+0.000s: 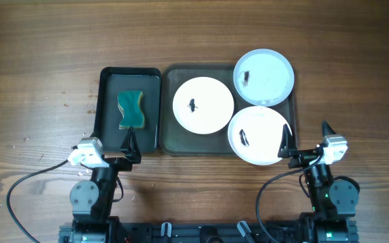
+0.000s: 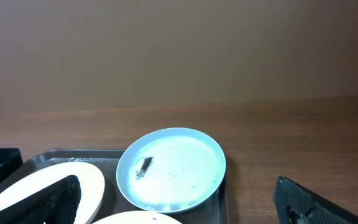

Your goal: Clean dirty plates on tray and stack at the side

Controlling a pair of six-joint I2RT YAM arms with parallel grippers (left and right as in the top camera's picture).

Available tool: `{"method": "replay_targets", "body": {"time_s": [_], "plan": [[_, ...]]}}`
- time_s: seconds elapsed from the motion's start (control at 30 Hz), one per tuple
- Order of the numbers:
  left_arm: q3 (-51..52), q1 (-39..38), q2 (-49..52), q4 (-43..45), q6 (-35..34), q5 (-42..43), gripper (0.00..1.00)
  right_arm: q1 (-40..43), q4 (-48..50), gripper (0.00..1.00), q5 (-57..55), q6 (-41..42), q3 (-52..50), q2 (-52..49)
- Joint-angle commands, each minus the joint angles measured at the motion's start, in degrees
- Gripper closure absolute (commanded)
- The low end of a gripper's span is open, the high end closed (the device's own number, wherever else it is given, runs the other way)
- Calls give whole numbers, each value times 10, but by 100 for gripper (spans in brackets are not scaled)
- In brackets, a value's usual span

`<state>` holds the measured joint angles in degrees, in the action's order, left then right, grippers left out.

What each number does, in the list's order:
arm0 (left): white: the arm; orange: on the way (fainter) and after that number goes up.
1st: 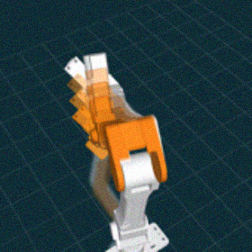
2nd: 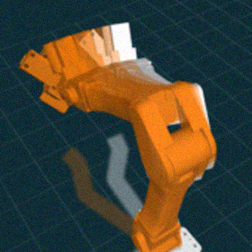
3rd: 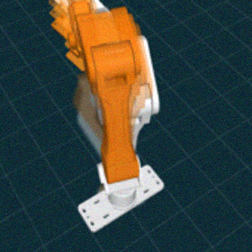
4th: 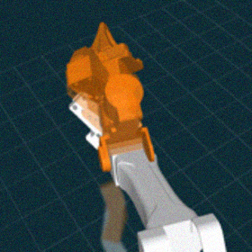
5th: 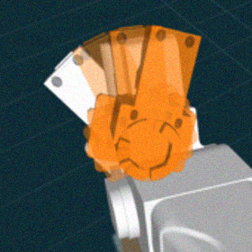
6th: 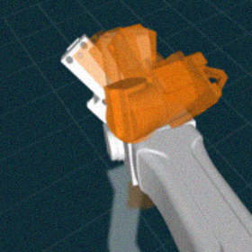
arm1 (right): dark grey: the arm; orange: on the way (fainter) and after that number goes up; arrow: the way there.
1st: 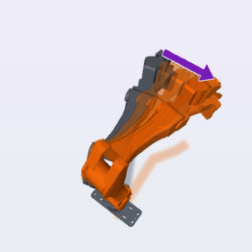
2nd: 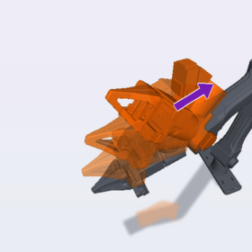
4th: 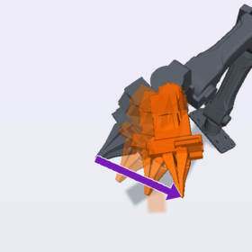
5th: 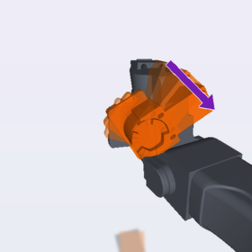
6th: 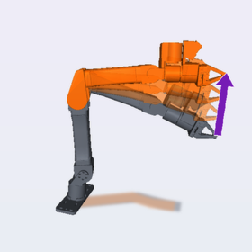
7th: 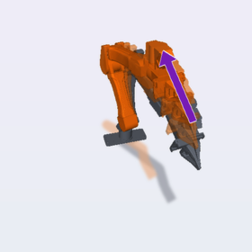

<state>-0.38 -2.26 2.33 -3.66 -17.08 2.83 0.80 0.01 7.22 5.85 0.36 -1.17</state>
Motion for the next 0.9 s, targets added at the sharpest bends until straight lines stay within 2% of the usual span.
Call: {"method": "replay_targets", "body": {"time_s": [0.0,0.87], "plan": [[1,-2,1,-5,-1,3,0,-4,3,0,-9,5,-1,-2],[1,-2,1,-5,-1,3,0,-4,3,0,-9,5,-1,-2]]}}
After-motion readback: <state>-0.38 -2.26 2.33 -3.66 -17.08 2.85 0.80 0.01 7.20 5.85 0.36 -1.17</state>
